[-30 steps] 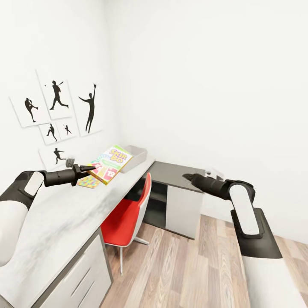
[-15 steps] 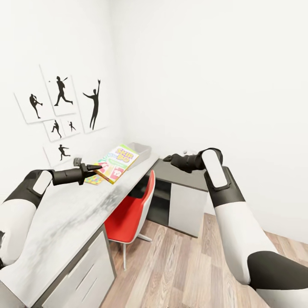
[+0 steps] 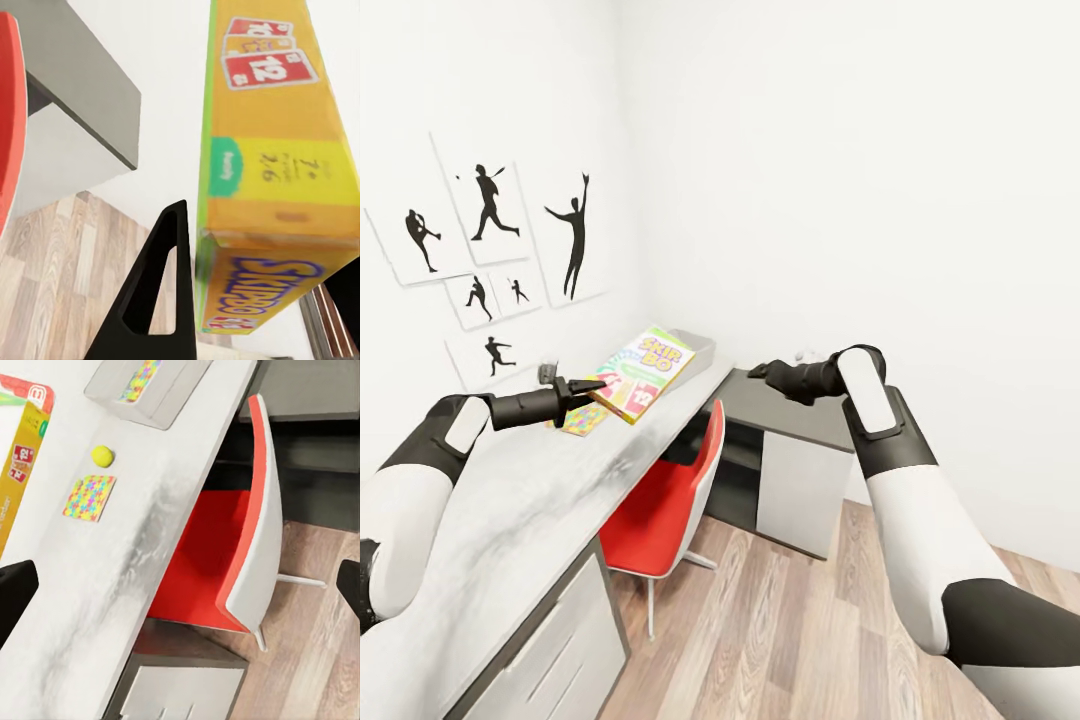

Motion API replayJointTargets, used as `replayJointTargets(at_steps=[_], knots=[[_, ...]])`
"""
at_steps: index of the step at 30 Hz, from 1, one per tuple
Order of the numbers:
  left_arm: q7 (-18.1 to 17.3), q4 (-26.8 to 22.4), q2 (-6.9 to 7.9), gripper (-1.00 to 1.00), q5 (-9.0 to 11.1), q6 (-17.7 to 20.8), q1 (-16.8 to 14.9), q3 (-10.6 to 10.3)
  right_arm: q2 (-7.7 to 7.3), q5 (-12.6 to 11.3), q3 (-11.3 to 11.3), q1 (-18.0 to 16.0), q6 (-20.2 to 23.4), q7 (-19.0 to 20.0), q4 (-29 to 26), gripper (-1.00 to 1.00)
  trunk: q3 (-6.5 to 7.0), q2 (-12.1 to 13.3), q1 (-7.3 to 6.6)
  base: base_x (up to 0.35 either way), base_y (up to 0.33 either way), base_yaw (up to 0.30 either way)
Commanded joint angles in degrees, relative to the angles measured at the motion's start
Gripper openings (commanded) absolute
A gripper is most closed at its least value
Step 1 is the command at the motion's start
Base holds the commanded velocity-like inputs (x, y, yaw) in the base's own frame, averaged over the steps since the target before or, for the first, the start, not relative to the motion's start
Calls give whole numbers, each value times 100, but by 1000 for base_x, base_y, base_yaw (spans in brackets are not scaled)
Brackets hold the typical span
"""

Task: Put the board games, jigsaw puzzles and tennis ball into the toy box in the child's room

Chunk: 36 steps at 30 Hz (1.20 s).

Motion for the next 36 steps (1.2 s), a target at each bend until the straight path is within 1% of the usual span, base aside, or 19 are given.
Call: replayJointTargets(at_steps=[1,4,9,19,21,27,36], knots=[[-41,2,-5,-100,-19,21,-7,21,0,-56,4,-6,8,-60,-3,100,-21,-12,6,319,0,0],[-42,-18,-33,-100,-19,19,-7,19,10,-55,3,-7,8,-60,-7,100,-50,-12,6,323,0,0],[-43,-188,-65,-100,-18,26,-7,8,10,-56,7,-7,8,-60,-12,100,-97,-12,6,324,-36,0],[-41,-252,-81,-100,-19,27,-14,1,37,-51,7,-7,8,-60,-16,100,-191,-12,6,293,-145,0],[-37,-256,-104,-100,-19,22,-18,-1,41,-50,7,-7,8,-60,-34,100,-209,-12,6,309,-105,0],[-26,-282,-137,-100,-14,25,-117,2,50,-50,7,-7,8,-60,-58,100,-266,-12,6,297,-130,5],[-25,-289,-148,-100,-17,21,-130,10,66,-45,16,-7,8,-60,-48,100,-350,-12,6,162,-95,94]])
